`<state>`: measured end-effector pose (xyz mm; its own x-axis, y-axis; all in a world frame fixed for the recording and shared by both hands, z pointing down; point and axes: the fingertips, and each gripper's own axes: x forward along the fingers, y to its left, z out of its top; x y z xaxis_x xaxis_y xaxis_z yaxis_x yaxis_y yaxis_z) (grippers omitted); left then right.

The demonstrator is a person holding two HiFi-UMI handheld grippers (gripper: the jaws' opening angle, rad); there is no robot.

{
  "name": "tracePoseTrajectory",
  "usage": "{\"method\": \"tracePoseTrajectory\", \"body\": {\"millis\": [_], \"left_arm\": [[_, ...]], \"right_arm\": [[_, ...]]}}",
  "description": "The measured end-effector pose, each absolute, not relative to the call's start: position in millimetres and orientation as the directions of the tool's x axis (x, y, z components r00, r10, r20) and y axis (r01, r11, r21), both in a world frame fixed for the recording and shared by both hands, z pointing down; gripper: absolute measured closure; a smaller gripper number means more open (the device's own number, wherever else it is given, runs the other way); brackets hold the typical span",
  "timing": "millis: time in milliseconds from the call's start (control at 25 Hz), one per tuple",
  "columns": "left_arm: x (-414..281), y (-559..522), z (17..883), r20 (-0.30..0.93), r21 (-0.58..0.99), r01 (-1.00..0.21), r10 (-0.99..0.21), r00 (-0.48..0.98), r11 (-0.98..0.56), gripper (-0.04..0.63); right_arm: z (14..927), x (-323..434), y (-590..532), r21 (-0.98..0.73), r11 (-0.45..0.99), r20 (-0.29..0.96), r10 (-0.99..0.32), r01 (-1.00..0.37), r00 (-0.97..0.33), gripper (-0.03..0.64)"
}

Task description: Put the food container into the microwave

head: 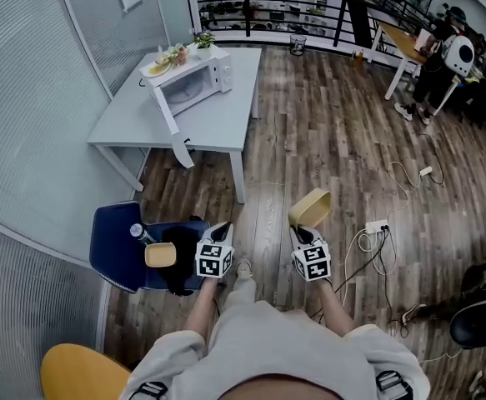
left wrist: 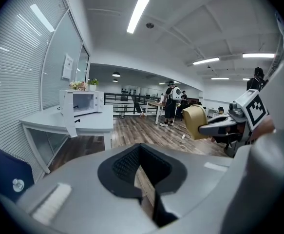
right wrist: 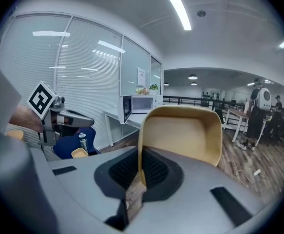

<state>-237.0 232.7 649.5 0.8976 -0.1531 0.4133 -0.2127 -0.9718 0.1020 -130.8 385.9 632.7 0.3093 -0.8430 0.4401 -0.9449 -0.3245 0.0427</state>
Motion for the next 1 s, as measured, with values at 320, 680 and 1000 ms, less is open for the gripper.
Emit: {"method": "tracePoseTrajectory", "body": {"millis": [320, 680, 1000], "left_arm": [[-186.3, 173.5, 644.9, 0.406, 0.115, -0.192, -0.13, 0.904, -0.975, 0.584], [-133.7, 111.8, 637.9, 0.396, 0.132, -0.167, -0.102, 0.912, -0.977, 0.584], [-97.1, 70.2, 643.6, 0.404, 0.144, -0.145, -0.076, 0.912, -0.979, 0.584]], "right_arm": [[625.9, -85.4, 328.8, 0.055, -0.338, 0.447, -0.833, -0.939, 0.326, 0.6], [617.2, -42.1, 267.3, 0.074, -0.346, 0.46, -0.82, -0.935, 0.34, 0.6], [620.4, -7.8, 227.0, 0.076, -0.364, 0.469, -0.808, -0.928, 0.355, 0.6]]}}
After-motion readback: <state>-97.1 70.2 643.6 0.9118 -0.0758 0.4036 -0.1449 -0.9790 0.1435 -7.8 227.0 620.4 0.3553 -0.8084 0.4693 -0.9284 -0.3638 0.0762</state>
